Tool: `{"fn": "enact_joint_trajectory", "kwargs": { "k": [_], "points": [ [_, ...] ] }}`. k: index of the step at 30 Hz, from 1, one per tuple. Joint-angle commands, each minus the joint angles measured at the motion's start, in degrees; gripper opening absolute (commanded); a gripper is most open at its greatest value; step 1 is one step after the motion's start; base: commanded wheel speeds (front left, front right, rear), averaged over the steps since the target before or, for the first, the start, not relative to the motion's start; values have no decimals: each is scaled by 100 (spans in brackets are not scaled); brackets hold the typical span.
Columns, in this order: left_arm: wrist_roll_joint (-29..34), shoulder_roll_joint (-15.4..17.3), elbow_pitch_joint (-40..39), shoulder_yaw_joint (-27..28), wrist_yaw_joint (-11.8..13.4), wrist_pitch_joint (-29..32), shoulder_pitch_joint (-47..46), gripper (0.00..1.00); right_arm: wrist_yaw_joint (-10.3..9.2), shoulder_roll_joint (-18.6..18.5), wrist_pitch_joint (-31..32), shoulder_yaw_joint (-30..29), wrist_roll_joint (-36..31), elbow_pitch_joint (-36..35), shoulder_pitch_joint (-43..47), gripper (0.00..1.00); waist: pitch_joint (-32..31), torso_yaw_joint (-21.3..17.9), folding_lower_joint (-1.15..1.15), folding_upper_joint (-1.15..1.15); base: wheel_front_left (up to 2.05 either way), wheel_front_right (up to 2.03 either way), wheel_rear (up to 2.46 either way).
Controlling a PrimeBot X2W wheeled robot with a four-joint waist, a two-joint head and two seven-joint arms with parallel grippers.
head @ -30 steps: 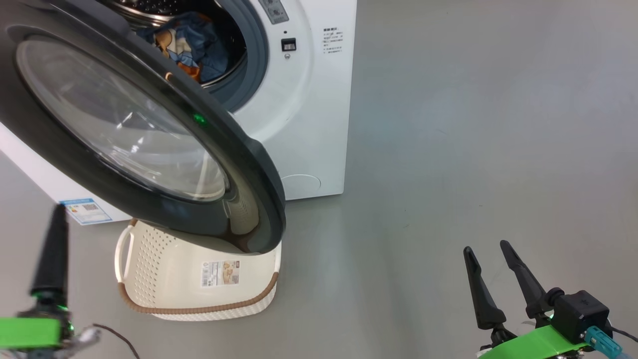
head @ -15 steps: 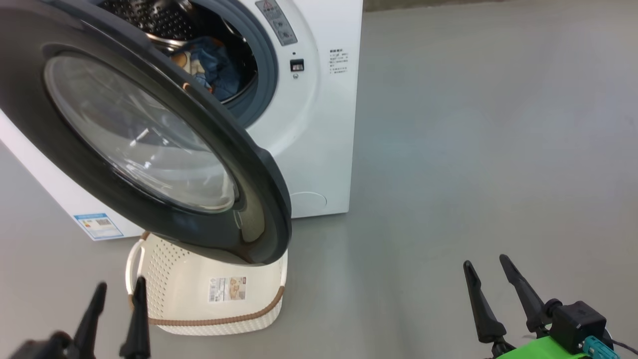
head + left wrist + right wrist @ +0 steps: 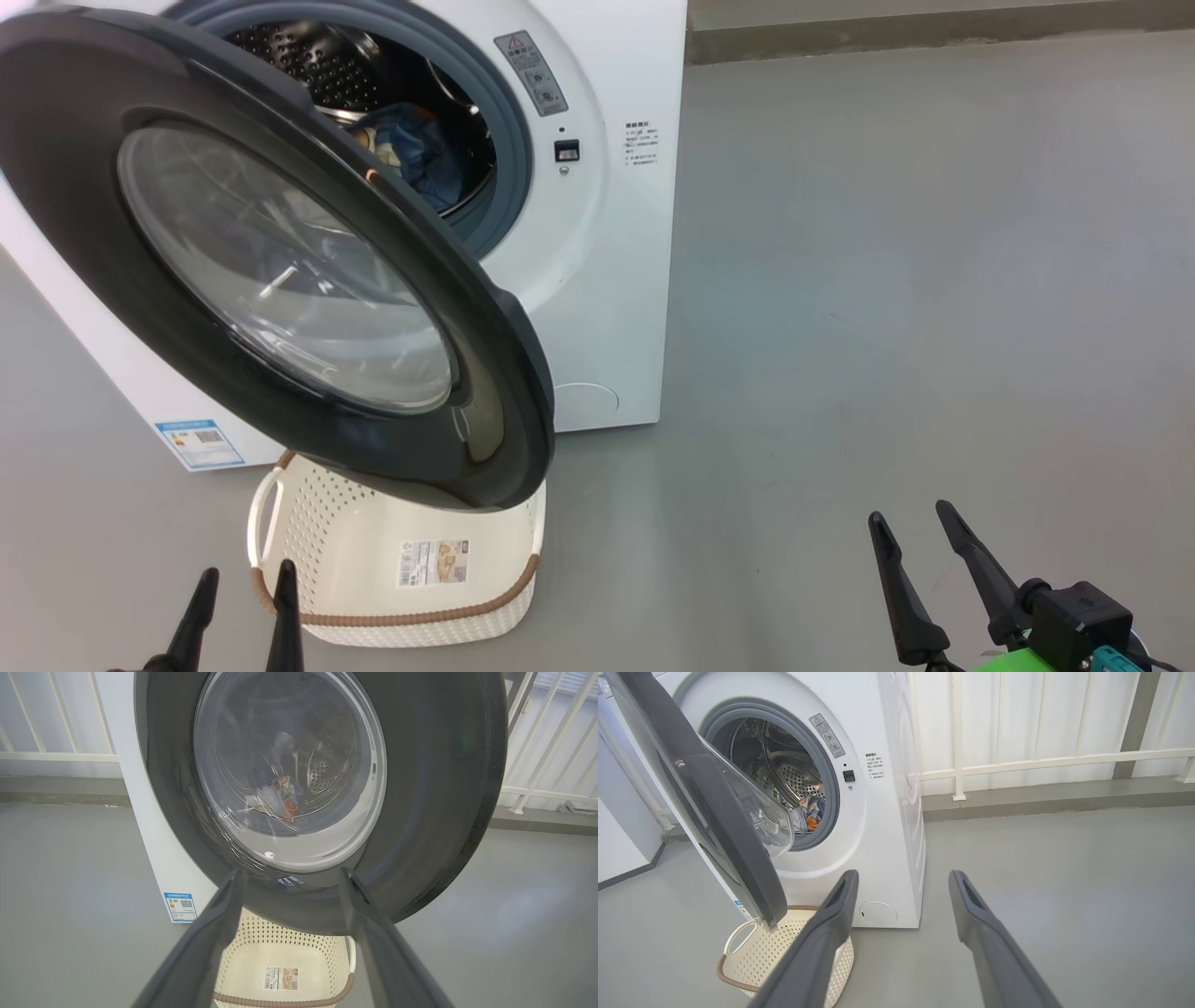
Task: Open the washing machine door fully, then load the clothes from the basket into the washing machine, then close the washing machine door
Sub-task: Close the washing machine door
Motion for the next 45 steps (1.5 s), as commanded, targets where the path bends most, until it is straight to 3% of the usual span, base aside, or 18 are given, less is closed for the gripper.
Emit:
{"fn": "enact_joint_trajectory", "kwargs": {
  "k": [1,18,19,20,21,33,45],
  "points": [
    [60,102,-44,170,52,-70,-107,100,35,-28,12,117,-110,-174,-36,100,-4,-5,0,0,0,0,0],
    [109,103,0,83,151,-150,-161,100,35,-28,28,79,-119,-184,-26,100,8,-8,0,0,0,0,0],
    [113,105,1,75,154,-152,-164,100,35,-28,33,79,-116,-182,-26,45,9,-6,0,0,0,0,0],
    [122,110,1,69,160,-156,-168,100,35,-28,37,82,-109,-180,-27,18,12,-4,0,0,0,0,0],
    [119,109,5,61,164,-151,-168,100,35,-28,50,86,-92,-169,-28,0,16,-3,0,0,0,0,0],
    [179,114,-72,-33,216,-229,-248,100,35,-28,45,59,-68,-104,-152,0,158,118,0,0,0,0,0],
    [231,57,-83,-233,187,-280,-467,100,35,-172,28,10,-92,528,-840,0,226,710,0,0,0,0,0]
  ]
}}
